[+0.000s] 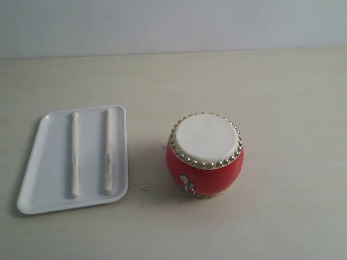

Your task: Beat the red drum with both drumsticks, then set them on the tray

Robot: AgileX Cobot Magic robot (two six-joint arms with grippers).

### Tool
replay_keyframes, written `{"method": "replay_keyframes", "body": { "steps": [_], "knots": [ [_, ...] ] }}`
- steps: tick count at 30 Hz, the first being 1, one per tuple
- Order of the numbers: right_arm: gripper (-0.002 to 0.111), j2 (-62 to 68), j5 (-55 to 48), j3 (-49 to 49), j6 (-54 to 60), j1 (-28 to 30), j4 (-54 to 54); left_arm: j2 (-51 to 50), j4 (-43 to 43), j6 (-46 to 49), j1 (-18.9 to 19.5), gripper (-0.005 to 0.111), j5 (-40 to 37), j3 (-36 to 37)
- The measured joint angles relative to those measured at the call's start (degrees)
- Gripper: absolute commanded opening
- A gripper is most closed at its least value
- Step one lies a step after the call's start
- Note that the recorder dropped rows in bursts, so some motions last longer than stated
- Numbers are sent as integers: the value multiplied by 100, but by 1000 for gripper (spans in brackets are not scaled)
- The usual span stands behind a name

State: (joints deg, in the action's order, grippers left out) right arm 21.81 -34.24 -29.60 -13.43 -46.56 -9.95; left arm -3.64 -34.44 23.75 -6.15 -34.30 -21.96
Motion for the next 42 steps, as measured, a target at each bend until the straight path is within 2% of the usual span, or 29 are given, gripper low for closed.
{"method": "replay_keyframes", "body": {
  "steps": [5, 12, 22, 24, 26, 29, 31, 34, 42],
  "knots": [
    [0, -244, 0, 437, -22, 0, -79, 23, 77, 0, 0, 0, 9, 145],
    [0, -257, 62, 444, -30, 0, 699, 23, 87, -14, 0, 0, 9, 145],
    [0, -257, 62, 444, -43, 0, 813, 23, 87, -14, 0, 0, -2, 145],
    [0, -257, 62, 444, -43, 0, 813, 50, 322, -31, 0, 0, 14, 220],
    [0, -257, 62, 444, -43, 0, 813, 145, 974, -660, 43, 0, 371, 494],
    [0, -257, 62, 444, -43, 0, 813, 247, 2373, -2122, 242, 0, 2125, 1540],
    [0, -257, 62, 444, -43, 0, 825, 255, 2568, -2375, 266, 0, 2653, 1864],
    [0, -257, 62, 444, -52, 0, 855, 259, 2726, -2420, 276, 0, 2925, 2122],
    [0, -257, 62, 444, -52, 0, 865, 259, 2700, -2462, 276, 0, 2934, 2179]
  ]
}}
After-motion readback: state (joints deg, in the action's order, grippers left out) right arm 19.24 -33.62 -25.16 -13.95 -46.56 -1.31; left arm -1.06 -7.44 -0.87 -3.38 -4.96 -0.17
